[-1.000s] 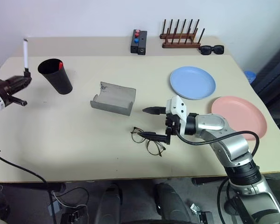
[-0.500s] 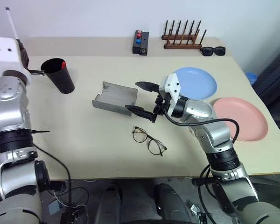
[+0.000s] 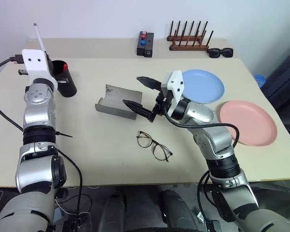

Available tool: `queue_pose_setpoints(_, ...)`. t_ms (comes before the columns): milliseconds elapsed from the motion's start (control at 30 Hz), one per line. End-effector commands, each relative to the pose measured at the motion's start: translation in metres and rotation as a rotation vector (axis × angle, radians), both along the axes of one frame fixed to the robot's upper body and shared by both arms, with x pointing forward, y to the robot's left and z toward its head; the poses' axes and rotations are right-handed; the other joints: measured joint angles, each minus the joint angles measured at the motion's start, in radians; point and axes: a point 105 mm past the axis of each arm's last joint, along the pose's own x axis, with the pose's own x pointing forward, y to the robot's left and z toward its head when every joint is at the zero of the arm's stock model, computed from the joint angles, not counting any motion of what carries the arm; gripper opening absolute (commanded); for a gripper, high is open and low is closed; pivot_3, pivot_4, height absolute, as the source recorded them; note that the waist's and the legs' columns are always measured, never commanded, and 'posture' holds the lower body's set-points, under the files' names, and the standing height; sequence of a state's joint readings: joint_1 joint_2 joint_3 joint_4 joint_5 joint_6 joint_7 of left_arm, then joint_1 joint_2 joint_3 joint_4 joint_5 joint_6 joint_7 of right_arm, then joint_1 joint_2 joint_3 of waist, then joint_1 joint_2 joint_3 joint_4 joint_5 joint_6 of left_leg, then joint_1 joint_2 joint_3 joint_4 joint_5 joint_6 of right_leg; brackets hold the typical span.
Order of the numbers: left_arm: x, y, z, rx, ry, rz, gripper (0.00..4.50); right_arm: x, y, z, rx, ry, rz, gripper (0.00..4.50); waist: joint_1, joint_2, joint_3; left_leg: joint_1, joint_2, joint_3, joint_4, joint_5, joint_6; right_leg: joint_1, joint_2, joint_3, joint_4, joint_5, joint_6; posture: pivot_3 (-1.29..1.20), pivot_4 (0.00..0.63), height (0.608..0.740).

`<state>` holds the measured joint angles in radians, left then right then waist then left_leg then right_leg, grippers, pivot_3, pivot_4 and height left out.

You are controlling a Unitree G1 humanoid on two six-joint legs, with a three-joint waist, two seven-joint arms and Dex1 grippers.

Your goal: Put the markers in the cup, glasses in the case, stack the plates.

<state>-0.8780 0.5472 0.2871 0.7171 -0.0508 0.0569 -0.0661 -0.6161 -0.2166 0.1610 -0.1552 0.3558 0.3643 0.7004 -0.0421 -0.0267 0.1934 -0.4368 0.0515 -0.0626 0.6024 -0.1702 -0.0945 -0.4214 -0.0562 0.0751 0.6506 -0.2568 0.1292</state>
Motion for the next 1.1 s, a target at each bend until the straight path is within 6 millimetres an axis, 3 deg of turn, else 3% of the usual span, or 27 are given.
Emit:
queue_pose_setpoints(33, -0.001, 0.000, 0.018, -0.001, -0.051, -0.002, 0.01, -0.008, 0.002, 0.014, 0.023, -0.056, 0.020, 4.50, 0.000, 0.000, 0.000, 0.000, 0.000, 0.000, 0.000, 0.000, 0.000, 0.000, 0.000, 0.000, 0.000, 0.000, 0.000, 0.00, 0.150, 0.740)
queue_pose_setpoints(467, -0.001, 0.002, 0.004, -0.031, -0.011, 0.006, 0.01, -0.007, 0.006, 0.013, 0.021, -0.053, 0.034, 4.50, 0.000, 0.000, 0.000, 0.000, 0.000, 0.000, 0.000, 0.000, 0.000, 0.000, 0.000, 0.000, 0.000, 0.000, 0.000, 0.00, 0.150, 0.740)
queue_pose_setpoints(767, -0.002, 0.003, 0.001, -0.021, -0.001, 0.027, 4.40, -0.009, 0.006, 0.010, 0.017, -0.045, 0.036, 4.50, 0.000, 0.000, 0.000, 0.000, 0.000, 0.000, 0.000, 0.000, 0.000, 0.000, 0.000, 0.000, 0.000, 0.000, 0.000, 0.00, 0.150, 0.740)
queue_pose_setpoints(1100, -0.002, 0.007, 0.007, -0.025, -0.022, 0.045, 4.46, -0.009, 0.007, 0.010, 0.019, -0.044, 0.040, 4.50, 0.000, 0.000, 0.000, 0.000, 0.000, 0.000, 0.000, 0.000, 0.000, 0.000, 0.000, 0.000, 0.000, 0.000, 0.000, 0.00, 0.150, 0.740)
